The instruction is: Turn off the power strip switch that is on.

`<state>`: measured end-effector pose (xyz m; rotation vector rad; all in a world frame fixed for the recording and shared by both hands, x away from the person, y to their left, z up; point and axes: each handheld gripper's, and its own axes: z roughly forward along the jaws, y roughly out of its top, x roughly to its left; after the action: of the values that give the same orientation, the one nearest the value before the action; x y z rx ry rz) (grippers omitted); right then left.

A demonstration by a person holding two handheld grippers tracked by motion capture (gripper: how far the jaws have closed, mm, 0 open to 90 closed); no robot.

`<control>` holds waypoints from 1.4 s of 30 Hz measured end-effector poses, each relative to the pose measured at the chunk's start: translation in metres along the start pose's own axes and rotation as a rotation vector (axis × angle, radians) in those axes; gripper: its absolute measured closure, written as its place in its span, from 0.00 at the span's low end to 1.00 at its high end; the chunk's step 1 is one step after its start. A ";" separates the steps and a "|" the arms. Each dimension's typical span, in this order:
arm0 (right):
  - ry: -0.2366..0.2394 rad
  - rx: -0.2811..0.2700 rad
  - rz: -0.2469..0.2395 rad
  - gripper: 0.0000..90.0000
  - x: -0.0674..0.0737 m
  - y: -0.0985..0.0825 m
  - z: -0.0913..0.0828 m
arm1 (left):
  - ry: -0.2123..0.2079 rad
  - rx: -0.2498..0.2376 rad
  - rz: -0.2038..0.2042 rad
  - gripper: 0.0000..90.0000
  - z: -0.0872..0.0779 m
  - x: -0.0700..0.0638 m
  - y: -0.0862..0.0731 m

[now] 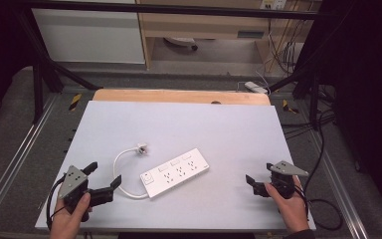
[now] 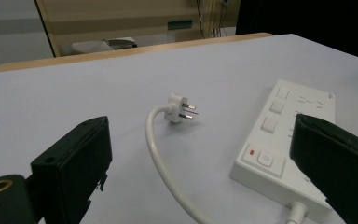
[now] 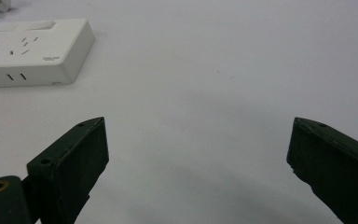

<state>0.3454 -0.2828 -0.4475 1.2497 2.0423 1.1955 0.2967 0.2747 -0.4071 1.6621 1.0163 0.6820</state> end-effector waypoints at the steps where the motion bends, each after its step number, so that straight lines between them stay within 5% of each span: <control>1: 0.006 -0.008 0.007 0.07 0.000 0.000 0.000 | 0.000 0.000 -0.001 0.06 0.000 0.000 0.000; 20: 0.059 -0.115 0.037 0.07 0.001 0.007 -0.010 | 0.000 0.005 -0.001 0.05 0.002 0.000 0.000; 42: 0.053 -0.248 0.076 0.06 0.002 0.019 -0.029 | -0.034 0.025 0.021 0.05 0.004 -0.006 -0.001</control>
<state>0.3320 -0.2898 -0.4165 1.1945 1.8288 1.4799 0.2972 0.2679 -0.4087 1.7024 0.9883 0.6546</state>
